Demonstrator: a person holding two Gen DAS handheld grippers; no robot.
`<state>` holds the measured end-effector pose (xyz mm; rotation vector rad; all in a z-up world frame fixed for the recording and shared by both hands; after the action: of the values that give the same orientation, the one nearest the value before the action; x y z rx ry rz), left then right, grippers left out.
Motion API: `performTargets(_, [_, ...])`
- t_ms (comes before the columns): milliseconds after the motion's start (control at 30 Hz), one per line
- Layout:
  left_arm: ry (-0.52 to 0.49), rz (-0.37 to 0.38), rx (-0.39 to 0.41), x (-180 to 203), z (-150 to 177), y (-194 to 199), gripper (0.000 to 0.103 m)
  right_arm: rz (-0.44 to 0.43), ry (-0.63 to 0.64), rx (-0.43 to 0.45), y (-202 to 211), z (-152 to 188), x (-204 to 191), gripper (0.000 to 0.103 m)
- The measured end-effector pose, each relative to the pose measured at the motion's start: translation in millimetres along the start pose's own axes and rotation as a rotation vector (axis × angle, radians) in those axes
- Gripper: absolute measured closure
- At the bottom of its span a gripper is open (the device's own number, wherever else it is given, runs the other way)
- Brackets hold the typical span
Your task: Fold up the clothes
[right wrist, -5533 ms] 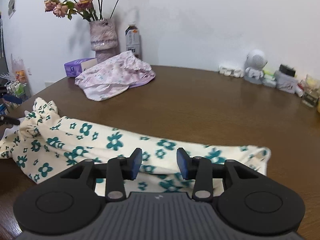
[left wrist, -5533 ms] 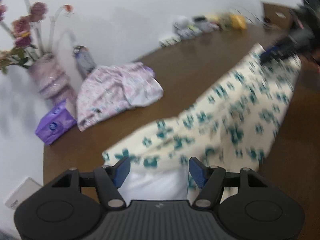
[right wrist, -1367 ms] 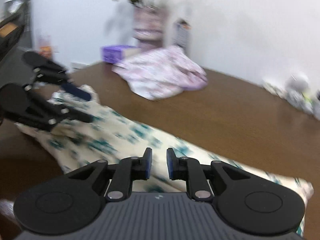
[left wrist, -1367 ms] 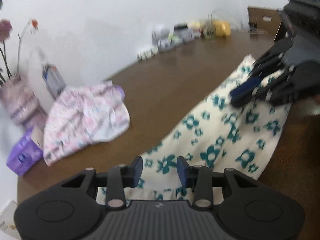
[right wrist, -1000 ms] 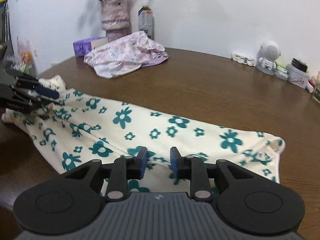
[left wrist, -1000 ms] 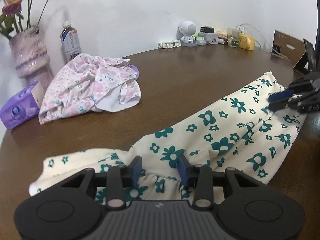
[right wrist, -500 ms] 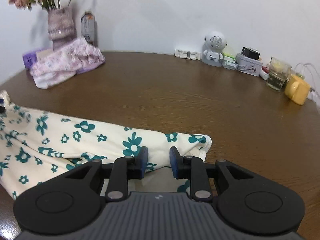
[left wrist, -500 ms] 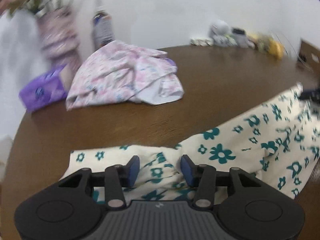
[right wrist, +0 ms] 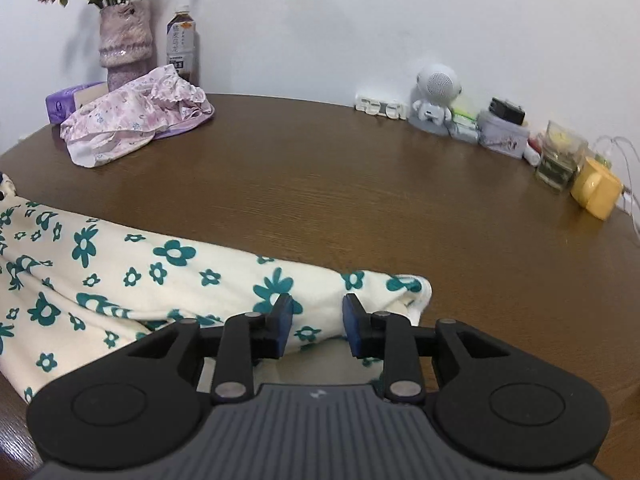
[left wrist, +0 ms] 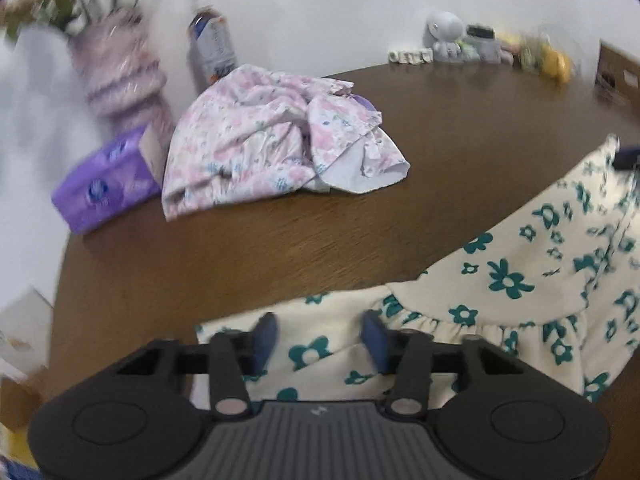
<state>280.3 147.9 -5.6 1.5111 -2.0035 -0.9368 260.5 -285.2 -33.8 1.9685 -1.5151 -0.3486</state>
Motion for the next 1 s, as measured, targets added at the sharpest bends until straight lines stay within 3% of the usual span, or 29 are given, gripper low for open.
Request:
performTargets(133, [0.1,-0.019,0.045,-10.8,12.3,6.3,0.073,0.006,-0.015,-0.012,-3.3,6.4,4.7,0.076])
performTargets(233, [0.202,-0.04,0.098,-22.3,20.4,11.5,0.073,0.006,-0.048,-0.015,-5.0,9.9,10.7,0.062])
performTargets(300, [0.221,-0.052,0.111,-23.4,21.7,15.2,0.073,0.004,-0.078,-0.015,-5.9,11.7,15.6,0.061])
performTargets(400, [0.2,-0.079,0.12,-15.6,15.3,26.3,0.077,0.006,-0.061,0.004,3.2,3.0,9.4,0.073])
performTargets(533, [0.123,0.01,0.218,30.3,-5.5,53.4,0.077,-0.063,-0.063,0.09,26.3,-19.9,-11.5,0.073])
performTargets(667, [0.028,0.109,0.209,88.2,-4.5,53.2,0.075,-0.175,-0.056,0.108,32.9,-28.6,-45.8,0.073])
performTargets(767, [-0.012,0.096,0.188,106.0,5.8,45.1,0.075,-0.213,-0.04,0.083,25.0,-23.7,-64.6,0.073])
performTargets(933, [-0.025,0.066,0.176,110.9,22.4,37.0,0.072,-0.119,-0.006,0.023,16.5,-1.1,-53.7,0.073])
performTargets(1000, [-0.002,0.07,0.185,106.5,26.1,37.0,0.07,-0.123,-0.048,0.024,17.3,9.7,-41.0,0.073])
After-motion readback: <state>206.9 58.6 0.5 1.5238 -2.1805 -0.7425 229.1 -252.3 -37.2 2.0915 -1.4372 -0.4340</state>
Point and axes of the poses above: each gripper's, at about its wrist camera, not at the fingertips, and y roughly against the way its jaws point, x to its right, z to its underside, the point moved 10 cm from there along -y, roughly the way its jaws point, and after that the axes turned 7 degrees about y, right-handed, at the moved point
